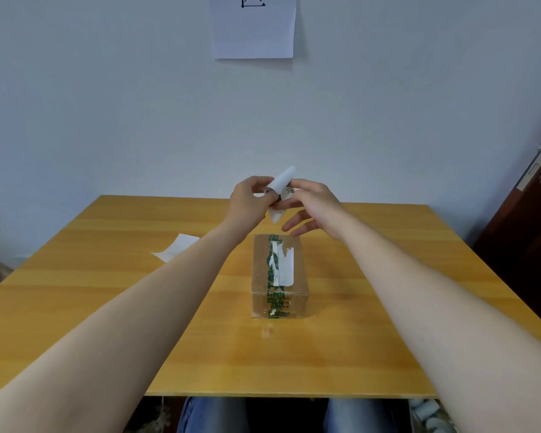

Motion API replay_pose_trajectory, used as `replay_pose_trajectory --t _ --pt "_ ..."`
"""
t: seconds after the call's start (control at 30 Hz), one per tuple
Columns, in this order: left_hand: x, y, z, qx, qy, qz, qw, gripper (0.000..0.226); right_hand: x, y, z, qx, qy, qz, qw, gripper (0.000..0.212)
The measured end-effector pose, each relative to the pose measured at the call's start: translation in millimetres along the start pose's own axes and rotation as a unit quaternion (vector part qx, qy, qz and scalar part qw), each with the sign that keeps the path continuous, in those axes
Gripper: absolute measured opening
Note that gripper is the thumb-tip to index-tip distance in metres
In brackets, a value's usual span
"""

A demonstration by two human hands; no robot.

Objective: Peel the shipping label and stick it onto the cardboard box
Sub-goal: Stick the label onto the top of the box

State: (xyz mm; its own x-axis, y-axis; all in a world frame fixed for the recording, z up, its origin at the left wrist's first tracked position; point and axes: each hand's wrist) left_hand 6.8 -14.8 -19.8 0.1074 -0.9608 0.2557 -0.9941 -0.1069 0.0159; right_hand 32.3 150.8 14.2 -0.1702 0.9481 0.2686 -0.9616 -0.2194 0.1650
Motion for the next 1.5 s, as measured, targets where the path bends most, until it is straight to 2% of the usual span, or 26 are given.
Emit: replay_pose_trajectory --t 0.17,0.27,0.4,0.67,0.87,1.1,1.23,1.37,1.5 --pt "5 -2 -6 0.082 -0.083 -0.006 0.993 0.028 3 3 -5 -0.030 -0.009 -0.007 0.999 0.044" --pt "6 -6 -11 0.111 -0.109 0.020 0.988 0.022 6 1 -10 -0.046 -0.010 0.002 0.999 0.039" --pt "5 -11 -16 0.128 -0.121 0.065 0.982 0.033 7 1 -18 -0.064 -0.009 0.015 0.998 0.032" --pt "6 -13 -17 0.135 -0.066 0.067 0.986 0.038 10 2 -20 -0.078 -0.036 0.010 0.996 0.038" --pt "8 -11 -16 0.120 -0.024 0.060 0.991 0.047 11 4 -29 -0.103 -0.105 0.001 0.989 0.031" --pt "11 -4 -12 0.123 -0.021 0.059 0.990 0.048 15 1 -41 -0.142 -0.136 0.009 0.980 0.037" --pt "11 1 -5 0.102 0.020 0.040 0.994 0.039 16 0 -46 -0.156 -0.131 0.029 0.979 0.046" --pt "8 5 1 0.083 0.058 0.023 0.995 0.022 17 -5 -45 -0.177 -0.125 0.052 0.975 0.033" --pt "4 12 8 0.090 0.056 0.023 0.994 0.024 18 -10 -46 -0.196 -0.126 0.078 0.969 0.034"
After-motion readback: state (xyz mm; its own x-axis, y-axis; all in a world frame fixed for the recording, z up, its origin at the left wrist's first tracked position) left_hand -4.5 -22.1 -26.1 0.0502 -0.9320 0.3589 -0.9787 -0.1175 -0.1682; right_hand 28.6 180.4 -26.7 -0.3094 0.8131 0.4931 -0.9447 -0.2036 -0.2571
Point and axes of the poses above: each hand's wrist, its own y-axis towards the middle knuckle, its own x-axis out of the back of the hand, z = x × y, and after that the axes turned 15 degrees about x, right-handed
